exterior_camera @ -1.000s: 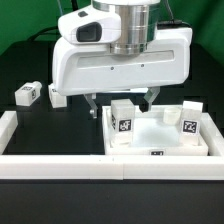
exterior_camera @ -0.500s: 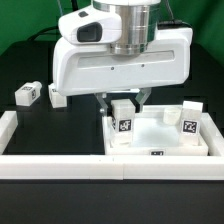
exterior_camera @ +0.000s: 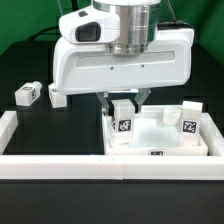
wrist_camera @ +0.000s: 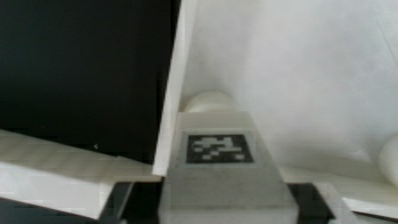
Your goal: Assemble square table
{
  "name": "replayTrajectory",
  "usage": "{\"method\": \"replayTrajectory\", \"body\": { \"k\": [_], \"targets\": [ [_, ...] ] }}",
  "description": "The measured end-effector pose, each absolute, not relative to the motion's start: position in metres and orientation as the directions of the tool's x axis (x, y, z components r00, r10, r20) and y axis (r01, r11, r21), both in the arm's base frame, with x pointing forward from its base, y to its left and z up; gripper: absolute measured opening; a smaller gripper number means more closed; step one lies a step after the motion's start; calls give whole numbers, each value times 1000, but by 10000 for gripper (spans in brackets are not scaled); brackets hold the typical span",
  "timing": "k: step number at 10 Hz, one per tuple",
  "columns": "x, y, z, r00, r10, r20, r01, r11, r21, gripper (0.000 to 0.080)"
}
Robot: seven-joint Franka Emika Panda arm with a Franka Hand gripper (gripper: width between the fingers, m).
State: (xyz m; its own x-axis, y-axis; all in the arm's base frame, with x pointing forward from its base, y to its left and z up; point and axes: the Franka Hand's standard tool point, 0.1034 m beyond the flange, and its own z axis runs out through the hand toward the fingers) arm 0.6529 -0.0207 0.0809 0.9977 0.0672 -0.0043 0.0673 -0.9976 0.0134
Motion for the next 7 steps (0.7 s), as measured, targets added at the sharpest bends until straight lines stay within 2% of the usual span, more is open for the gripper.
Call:
{"method": "replayTrajectory", "body": {
  "k": [2,4,7],
  "targets": [
    [653,-18,80,978,-210,-6,-210,-978,-21,291],
    [653,-15,80,932,-364,-7,-364,-931,-24,291],
    [654,-9,79,769,-639,-25,-640,-768,-36,291]
  ]
}}
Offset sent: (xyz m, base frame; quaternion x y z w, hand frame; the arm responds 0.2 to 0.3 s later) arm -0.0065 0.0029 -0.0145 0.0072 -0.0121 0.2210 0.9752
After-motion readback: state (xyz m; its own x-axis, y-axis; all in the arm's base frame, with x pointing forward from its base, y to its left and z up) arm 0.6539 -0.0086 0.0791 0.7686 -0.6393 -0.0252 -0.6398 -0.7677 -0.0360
